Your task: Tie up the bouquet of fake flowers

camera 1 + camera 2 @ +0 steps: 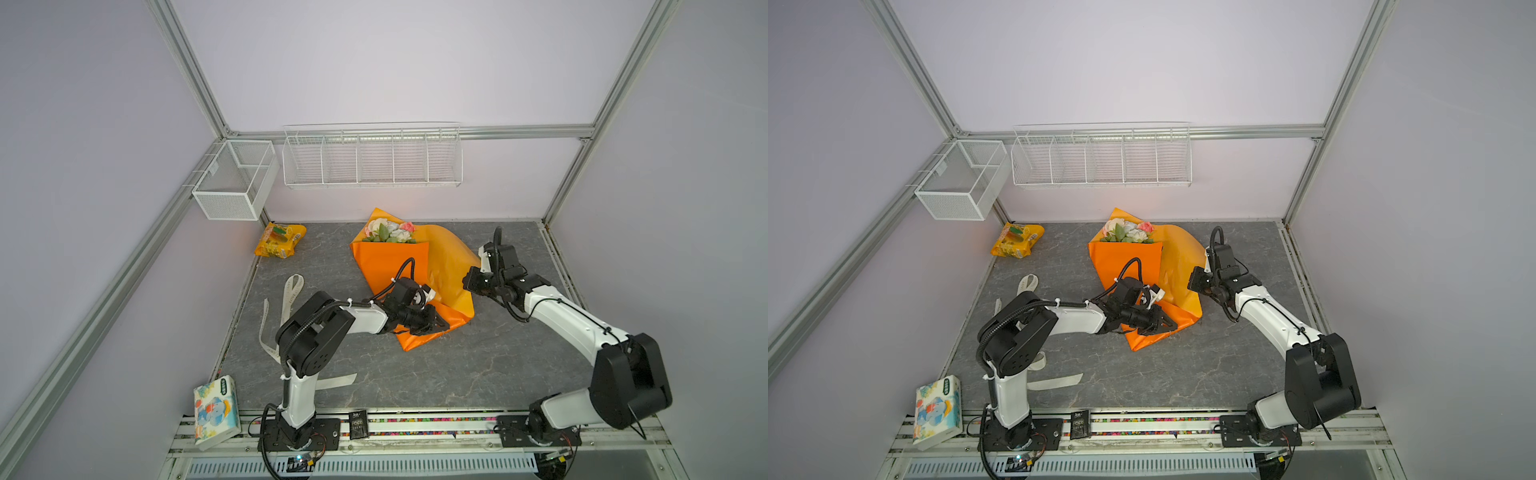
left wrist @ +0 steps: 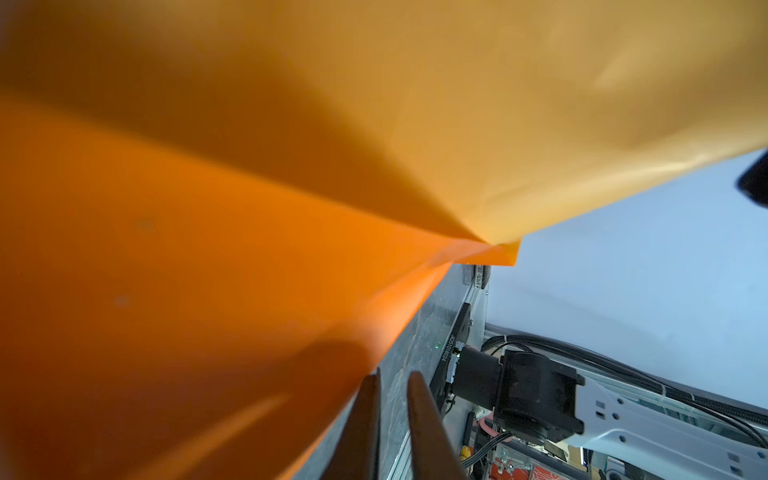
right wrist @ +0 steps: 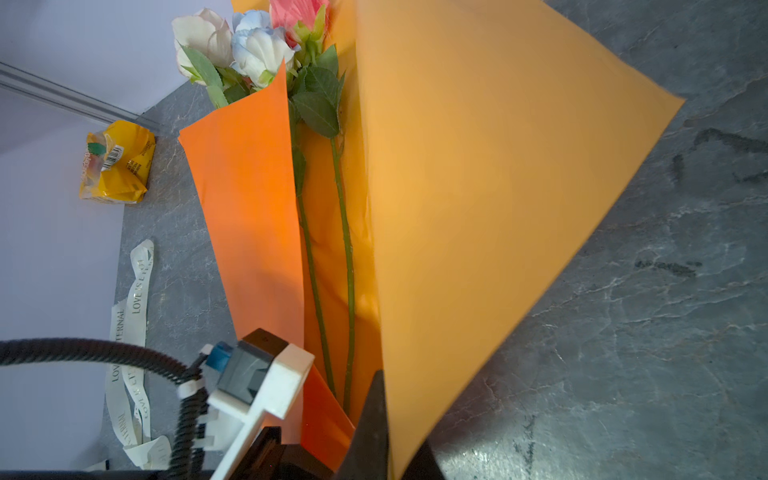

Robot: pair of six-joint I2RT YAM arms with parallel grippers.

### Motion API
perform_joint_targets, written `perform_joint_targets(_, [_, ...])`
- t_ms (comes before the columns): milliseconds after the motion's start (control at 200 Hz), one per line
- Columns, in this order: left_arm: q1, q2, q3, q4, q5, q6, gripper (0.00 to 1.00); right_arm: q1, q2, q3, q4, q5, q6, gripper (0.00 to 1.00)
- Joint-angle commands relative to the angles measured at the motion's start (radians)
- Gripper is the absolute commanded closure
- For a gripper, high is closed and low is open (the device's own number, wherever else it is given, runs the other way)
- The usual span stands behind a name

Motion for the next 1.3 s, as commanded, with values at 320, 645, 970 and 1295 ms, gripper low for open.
perform_joint_targets(320, [-0.025, 0.092, 0.002, -0.157, -0.127, 0.056, 0.88, 0.067, -0.022, -0.016, -0.008, -0.007, -0.016, 0.93])
perform_joint_targets(645, [-0.025, -0.042, -0.032, -0.072, -0.172, 0.034, 0.87, 0.241, 0.042, 0.132, -0.098, 0.140, -0.104, 0.93])
perform_joint_targets(970, [-0.007, -0.307, -0.178, -0.034, -0.298, -0.017, 0.79, 0.313, 0.116, 0.168, -0.100, 0.194, -0.131, 0.93])
perform_joint_targets(1295, [0.173, -0.688, -0.411, -0.085, -0.470, -0.100, 0.58, 0.382, 0.230, 0.267, -0.121, 0.178, -0.105, 0.93])
